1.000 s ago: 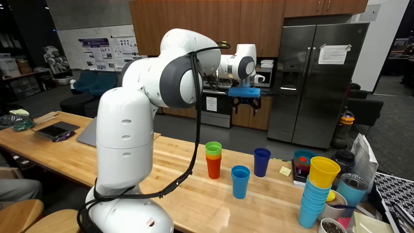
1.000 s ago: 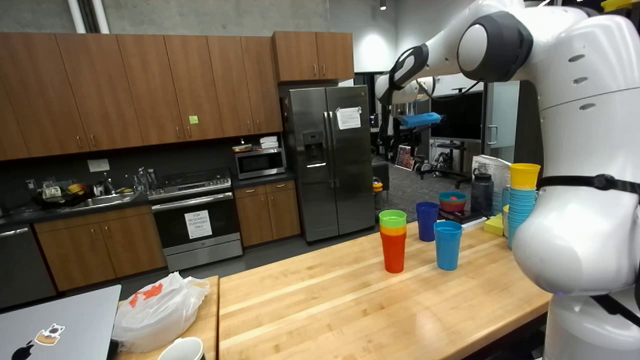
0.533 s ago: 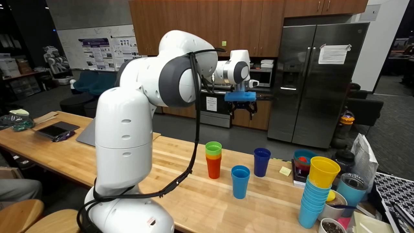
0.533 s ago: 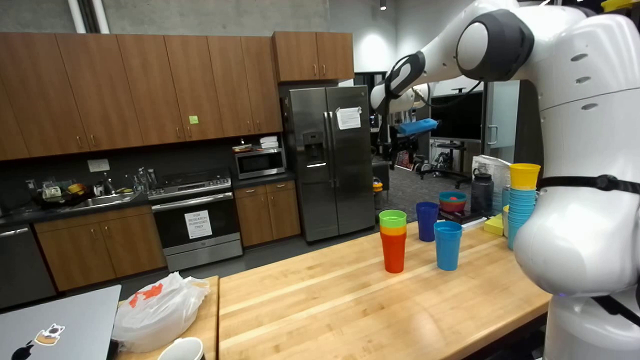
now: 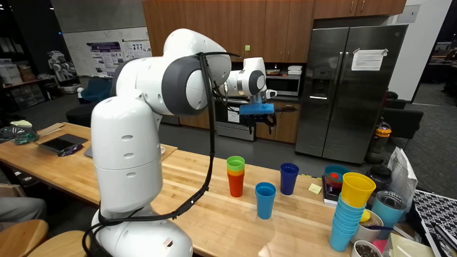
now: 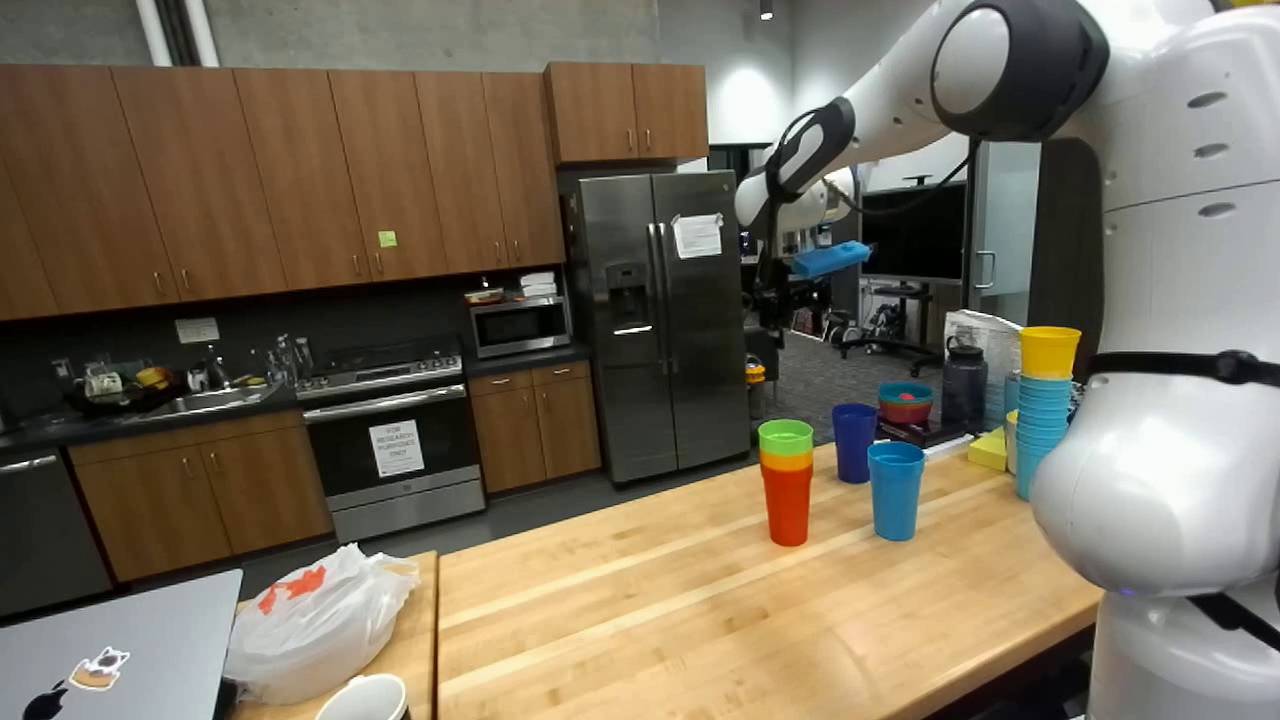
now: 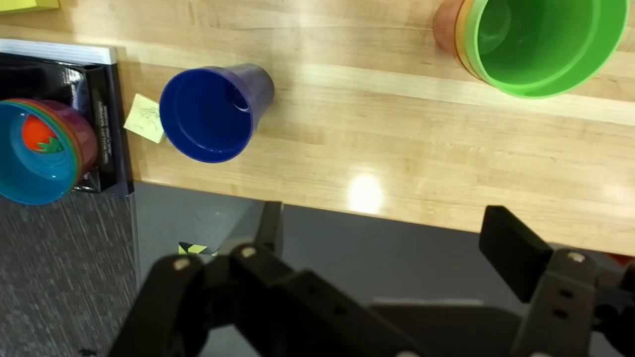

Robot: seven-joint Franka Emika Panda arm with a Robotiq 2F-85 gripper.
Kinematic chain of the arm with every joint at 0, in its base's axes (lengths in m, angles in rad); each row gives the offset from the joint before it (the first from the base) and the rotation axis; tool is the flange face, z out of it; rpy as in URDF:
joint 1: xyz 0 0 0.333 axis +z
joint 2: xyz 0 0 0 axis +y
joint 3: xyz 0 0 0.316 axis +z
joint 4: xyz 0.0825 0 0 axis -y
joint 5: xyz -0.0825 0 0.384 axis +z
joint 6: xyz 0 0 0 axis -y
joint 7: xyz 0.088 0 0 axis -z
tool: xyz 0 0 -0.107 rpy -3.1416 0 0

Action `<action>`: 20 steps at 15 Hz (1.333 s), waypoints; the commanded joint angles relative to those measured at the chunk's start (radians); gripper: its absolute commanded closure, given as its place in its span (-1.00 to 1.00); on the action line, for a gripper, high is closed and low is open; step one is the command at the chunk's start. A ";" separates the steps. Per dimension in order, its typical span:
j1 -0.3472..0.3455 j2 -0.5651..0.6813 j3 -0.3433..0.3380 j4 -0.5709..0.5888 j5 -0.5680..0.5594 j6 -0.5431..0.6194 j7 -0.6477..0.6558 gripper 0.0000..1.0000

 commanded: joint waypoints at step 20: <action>0.024 -0.143 0.028 -0.336 -0.012 0.206 0.051 -1.00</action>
